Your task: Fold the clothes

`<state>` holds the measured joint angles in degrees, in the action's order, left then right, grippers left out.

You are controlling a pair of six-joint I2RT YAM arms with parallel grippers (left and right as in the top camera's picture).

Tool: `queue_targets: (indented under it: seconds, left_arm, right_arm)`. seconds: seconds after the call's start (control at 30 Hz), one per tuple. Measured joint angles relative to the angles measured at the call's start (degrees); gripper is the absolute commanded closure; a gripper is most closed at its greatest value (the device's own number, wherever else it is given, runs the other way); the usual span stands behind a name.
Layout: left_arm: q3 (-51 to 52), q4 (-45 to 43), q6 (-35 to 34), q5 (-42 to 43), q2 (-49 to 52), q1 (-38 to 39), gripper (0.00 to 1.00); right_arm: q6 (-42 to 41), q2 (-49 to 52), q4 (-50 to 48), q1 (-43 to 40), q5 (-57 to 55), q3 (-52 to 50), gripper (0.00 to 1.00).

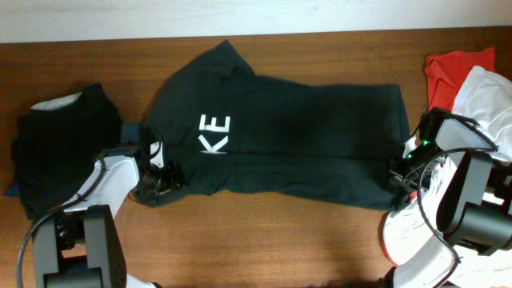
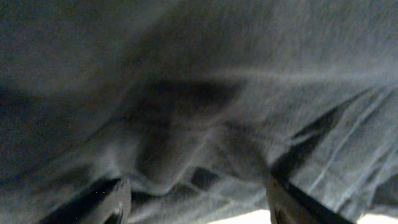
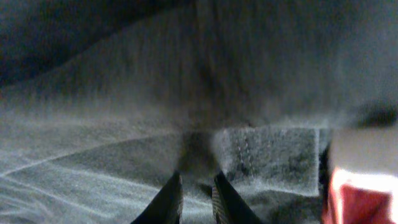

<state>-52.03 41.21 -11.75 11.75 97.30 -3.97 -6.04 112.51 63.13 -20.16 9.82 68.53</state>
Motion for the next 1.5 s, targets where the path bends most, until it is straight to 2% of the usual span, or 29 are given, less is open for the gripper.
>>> queue_targets:
  seconds: [0.17, 0.27, 0.33, 0.37, 0.4, 0.53, 0.67, 0.77, 0.93, 1.03, 1.1, 1.17, 1.2, 1.23, 1.37, 1.5]
  left_arm:
    - [0.5, 7.6, 0.0, -2.3, -0.3, 0.2, 0.30]
    - [1.1, 9.7, 0.0, -6.1, -2.9, 0.2, 0.17]
    - [-5.0, 9.4, 0.0, -7.2, -9.9, 0.2, 0.13]
    - [-8.2, 8.9, 0.0, -7.3, -11.2, 0.2, 0.07]
    - [-10.1, 7.6, 0.3, -6.7, -11.4, 0.2, 0.07]
    - [-21.5, -1.5, 3.9, -4.0, -8.3, 0.2, 0.06]
    - [-32.8, -7.2, 8.5, -1.3, 7.9, 0.3, 0.07]
    - [-38.7, -16.3, 9.9, -0.8, 17.5, 0.6, 0.10]
    - [-39.8, -34.2, 12.7, -0.6, 29.7, 2.6, 0.11]
    - [-39.8, -40.2, 13.1, -0.6, 34.6, 4.0, 0.11]
    - [-39.8, -40.9, 13.1, -0.7, 36.9, 4.7, 0.25]
    - [-40.1, -40.5, 13.9, -1.3, 37.6, 5.0, 0.53]
    - [-40.3, -39.7, 14.0, -1.3, 37.6, 5.0, 0.84]
    - [-40.7, -38.2, 14.2, -1.5, 37.6, 5.0, 0.98]
    - [-42.8, -31.6, 14.1, -1.6, 37.6, 4.8, 0.99]
    - [-44.5, -20.0, 11.2, -1.5, 35.0, 4.8, 0.99]
  right_arm:
    - [-0.6, 0.3, 2.3, 0.0, -0.9, -0.6, 0.76]
    - [-1.6, -2.4, 3.5, 0.0, -1.8, 0.2, 0.54]
    - [-1.4, -11.1, 4.2, 0.0, -2.3, 5.6, 0.30]
    - [-1.5, -13.8, 4.2, 0.0, -2.2, 7.1, 0.25]
    - [-1.5, -17.0, 4.2, 0.0, -1.8, 8.3, 0.22]
    - [-0.2, -25.1, 4.7, 0.0, 1.5, 9.3, 0.21]
    - [0.4, -25.3, 6.3, 0.0, 2.8, 9.3, 0.21]
    - [0.6, -25.3, 6.3, 0.0, 3.0, 9.2, 0.21]
    - [0.7, -25.4, 6.6, 0.0, 3.2, 7.7, 0.21]
    - [0.7, -25.4, 6.6, 0.0, 3.2, 6.8, 0.21]
    - [0.7, -25.4, 6.7, 0.0, 3.2, 6.6, 0.21]
    - [0.7, -25.4, 6.7, 0.0, 3.2, 6.6, 0.21]
    - [0.7, -25.4, 6.6, 0.0, 3.2, 6.6, 0.21]
    - [0.7, -25.4, 6.3, 0.0, 3.2, 6.6, 0.18]
    - [0.9, -25.4, -0.7, 0.0, 3.2, 6.4, 0.17]
    - [0.9, -22.0, -12.6, 0.0, 3.2, 6.3, 0.17]
